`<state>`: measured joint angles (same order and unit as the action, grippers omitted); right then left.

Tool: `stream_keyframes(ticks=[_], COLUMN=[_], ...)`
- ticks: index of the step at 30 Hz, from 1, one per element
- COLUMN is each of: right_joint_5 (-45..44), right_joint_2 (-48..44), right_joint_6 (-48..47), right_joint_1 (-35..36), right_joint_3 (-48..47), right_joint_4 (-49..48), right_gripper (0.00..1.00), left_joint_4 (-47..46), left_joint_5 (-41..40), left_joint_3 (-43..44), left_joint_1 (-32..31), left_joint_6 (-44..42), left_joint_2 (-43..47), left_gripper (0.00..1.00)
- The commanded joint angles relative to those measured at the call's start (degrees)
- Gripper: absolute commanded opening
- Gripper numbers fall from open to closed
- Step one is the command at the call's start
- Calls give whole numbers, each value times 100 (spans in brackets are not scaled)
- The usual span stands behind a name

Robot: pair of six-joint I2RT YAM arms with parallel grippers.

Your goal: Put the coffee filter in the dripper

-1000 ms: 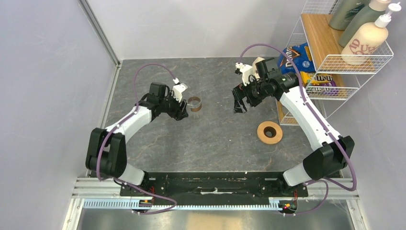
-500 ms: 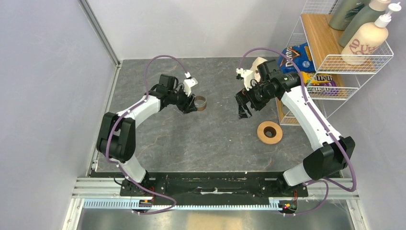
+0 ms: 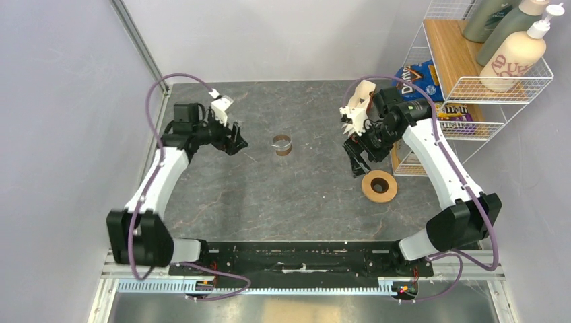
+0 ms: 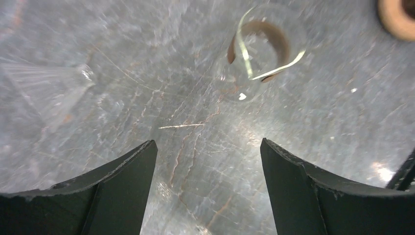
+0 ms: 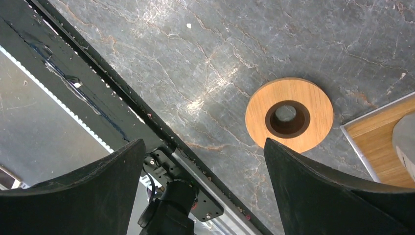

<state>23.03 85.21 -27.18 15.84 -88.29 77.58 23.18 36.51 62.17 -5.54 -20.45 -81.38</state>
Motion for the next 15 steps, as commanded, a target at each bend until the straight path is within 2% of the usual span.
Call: stream_keyframes(ticks=[1, 4, 7, 10, 15], right_joint_5=[84, 192, 223, 163, 204], right_joint_2=[-404, -733, -1003, -1250, -1560], right_joint_6=[-14, 212, 362, 555, 837], right_joint_1=[-45, -45, -49, -46, -45], right_joint_3=[-421, -731, -1085, -1413, -1711], right_joint_4=[87, -195, -347, -444, -713], right_gripper=[99, 99, 99, 99, 99], left_joint_4=[597, 415, -634, -1471, -2123], left_joint_5=[615, 461, -5, -313, -655], left_joint_3=[-10, -42, -249, -98, 970], left_joint_1=[-81, -1021, -2186, -3031, -4009], left_joint_6=[1001, 2058, 3394, 4289, 5045], left_joint_2=[1194, 1266, 1030, 149, -1543], left_gripper=[85, 85, 84, 80, 75])
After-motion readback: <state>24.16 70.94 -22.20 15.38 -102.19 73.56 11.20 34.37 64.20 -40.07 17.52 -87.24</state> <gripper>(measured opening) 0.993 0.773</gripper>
